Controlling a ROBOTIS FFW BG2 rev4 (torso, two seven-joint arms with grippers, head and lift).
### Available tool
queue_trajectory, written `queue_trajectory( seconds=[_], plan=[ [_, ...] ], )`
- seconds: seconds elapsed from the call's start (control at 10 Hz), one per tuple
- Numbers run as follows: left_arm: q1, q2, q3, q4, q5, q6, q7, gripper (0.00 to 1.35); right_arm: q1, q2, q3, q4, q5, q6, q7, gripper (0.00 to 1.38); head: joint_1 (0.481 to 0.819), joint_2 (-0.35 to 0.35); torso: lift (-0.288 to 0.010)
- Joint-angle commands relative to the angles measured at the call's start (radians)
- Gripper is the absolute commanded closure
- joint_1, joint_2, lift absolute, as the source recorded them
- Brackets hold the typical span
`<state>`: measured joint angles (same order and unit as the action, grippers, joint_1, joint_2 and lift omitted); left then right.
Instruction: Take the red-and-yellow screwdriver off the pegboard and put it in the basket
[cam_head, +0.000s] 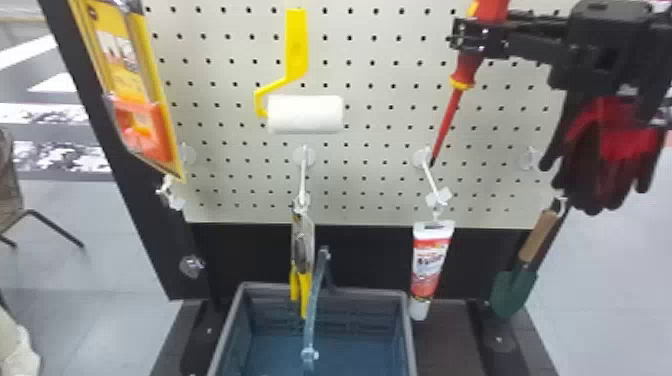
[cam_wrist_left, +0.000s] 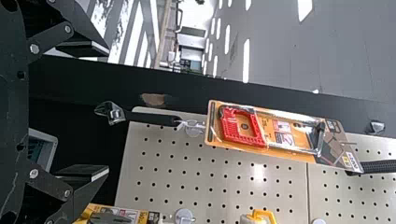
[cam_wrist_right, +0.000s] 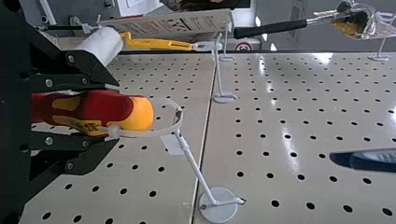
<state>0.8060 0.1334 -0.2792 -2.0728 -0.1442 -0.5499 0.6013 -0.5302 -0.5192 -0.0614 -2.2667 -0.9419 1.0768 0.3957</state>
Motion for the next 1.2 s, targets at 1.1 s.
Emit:
queue_trajectory(
  seconds=[1.1],
  plan=[
    [0.002,0.002,0.002,0.005,0.006,-0.001,0.000,0.39,-0.008,0.005,-0.002,-0.017,-0.003,-0.006,-0.006,1.21,0.549,0.000,-0.100]
  ],
)
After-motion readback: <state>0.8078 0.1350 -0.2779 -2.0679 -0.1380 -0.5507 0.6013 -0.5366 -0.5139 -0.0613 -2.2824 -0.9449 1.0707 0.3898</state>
